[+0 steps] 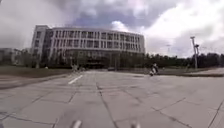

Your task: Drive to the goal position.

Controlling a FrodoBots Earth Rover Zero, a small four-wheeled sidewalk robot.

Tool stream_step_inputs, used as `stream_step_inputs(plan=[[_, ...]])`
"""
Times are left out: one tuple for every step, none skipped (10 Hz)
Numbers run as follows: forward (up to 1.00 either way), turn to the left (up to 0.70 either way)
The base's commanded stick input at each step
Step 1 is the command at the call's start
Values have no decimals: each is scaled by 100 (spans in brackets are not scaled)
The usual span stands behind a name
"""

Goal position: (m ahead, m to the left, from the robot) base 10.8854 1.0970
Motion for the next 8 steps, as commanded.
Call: stream_step_inputs(plan=[[70,19],[70,3],[70,0],[70,0],[70,0],[70,0],[70,0],[70,0]])
